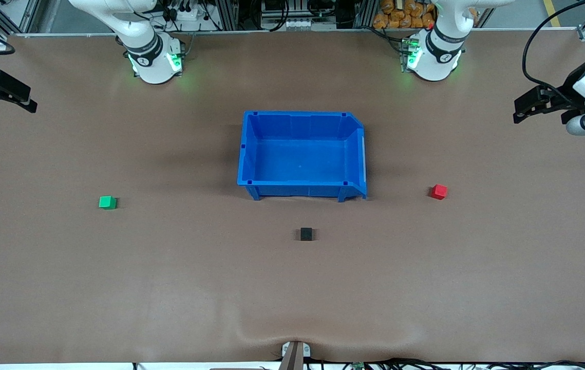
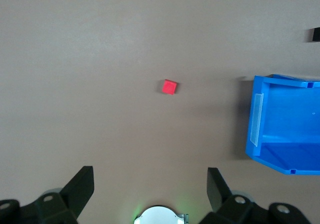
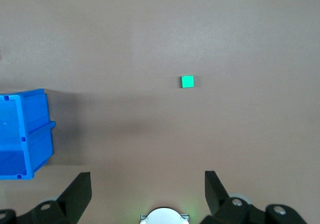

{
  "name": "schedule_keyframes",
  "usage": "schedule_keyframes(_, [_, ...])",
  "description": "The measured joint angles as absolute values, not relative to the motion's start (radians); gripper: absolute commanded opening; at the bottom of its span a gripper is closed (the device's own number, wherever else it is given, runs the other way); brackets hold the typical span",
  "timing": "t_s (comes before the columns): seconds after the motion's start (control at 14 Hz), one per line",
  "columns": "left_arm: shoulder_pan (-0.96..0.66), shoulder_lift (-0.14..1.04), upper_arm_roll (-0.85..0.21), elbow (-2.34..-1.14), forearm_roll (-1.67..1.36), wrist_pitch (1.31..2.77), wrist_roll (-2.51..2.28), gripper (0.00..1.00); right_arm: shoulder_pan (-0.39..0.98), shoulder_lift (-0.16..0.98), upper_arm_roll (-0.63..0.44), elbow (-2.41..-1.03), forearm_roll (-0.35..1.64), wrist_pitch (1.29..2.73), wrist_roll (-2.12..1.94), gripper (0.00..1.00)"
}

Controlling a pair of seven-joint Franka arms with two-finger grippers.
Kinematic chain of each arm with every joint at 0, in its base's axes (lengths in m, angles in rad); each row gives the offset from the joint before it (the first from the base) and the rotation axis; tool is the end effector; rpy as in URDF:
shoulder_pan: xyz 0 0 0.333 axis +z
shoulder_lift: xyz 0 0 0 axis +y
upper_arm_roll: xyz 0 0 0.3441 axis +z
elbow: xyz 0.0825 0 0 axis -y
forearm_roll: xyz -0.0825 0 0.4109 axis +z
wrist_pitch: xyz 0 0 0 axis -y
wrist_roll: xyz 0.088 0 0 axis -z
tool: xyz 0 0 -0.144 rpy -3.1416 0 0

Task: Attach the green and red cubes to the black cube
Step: 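Reach the right gripper to the green cube while the left gripper reaches the red cube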

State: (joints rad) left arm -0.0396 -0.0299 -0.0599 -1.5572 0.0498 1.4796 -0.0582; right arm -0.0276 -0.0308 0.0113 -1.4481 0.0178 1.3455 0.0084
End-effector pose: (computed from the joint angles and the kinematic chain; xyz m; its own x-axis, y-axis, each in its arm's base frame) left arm 0.5581 -0.0487 0.6318 0.9983 -0.0366 -0.0445 -0.0390 -0.9978 -0.0542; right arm 0.5427 -0.0059 0.6739 0.9972 -0.0207 -0.0718 -0.0220 -0.9996 -0.0166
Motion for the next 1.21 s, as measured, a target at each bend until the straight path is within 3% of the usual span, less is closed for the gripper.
schedule_keyframes(0.93, [-0.040,-0.012,-0.063,-1.562,0.050,1.477,-0.058,1.00,-0.029,-0.006,0.004,-1.448,0.015,1.360,0.009,1.00])
schedule_keyframes(1.21, [-0.042,0.008,-0.082,-1.617,0.050,1.476,-0.058,1.00,-0.029,0.029,0.004,-1.449,0.015,1.362,0.009,1.00])
